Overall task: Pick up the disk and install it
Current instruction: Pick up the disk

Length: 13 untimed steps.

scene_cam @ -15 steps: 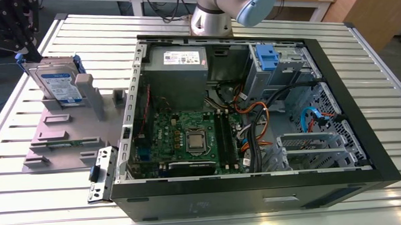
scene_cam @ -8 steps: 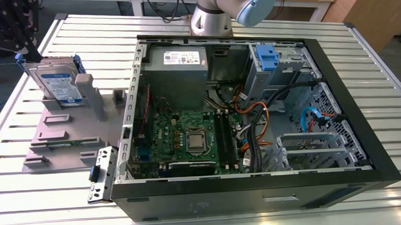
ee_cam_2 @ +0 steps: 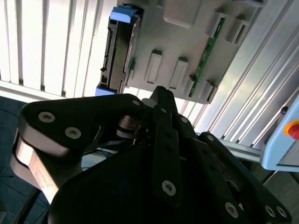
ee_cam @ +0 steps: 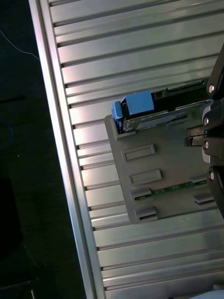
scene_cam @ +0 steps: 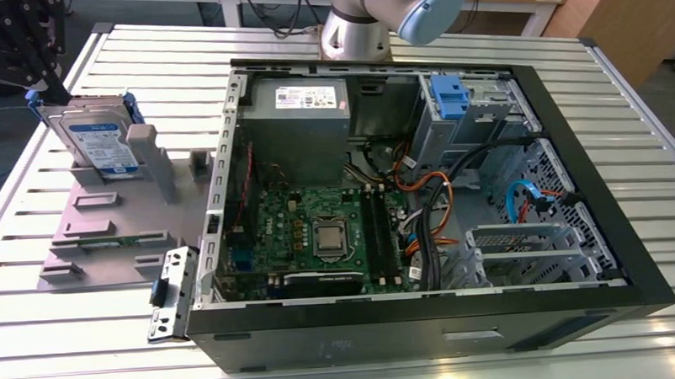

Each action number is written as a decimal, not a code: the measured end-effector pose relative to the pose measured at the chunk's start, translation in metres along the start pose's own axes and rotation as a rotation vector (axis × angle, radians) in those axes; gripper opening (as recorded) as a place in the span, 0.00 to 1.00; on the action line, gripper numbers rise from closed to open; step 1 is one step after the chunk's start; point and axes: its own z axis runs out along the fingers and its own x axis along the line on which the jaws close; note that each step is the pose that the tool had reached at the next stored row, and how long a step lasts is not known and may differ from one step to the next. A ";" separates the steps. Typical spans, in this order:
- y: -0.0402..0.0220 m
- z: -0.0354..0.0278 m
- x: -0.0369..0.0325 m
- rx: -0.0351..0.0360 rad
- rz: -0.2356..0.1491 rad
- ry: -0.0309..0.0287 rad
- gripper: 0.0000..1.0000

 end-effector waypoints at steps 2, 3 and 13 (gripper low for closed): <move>0.0000 0.0000 0.0000 0.0000 -0.001 0.0000 0.11; 0.0000 0.0000 0.0000 0.0000 -0.002 0.0000 0.11; 0.0000 0.0000 0.0000 0.0000 -0.010 0.0002 0.11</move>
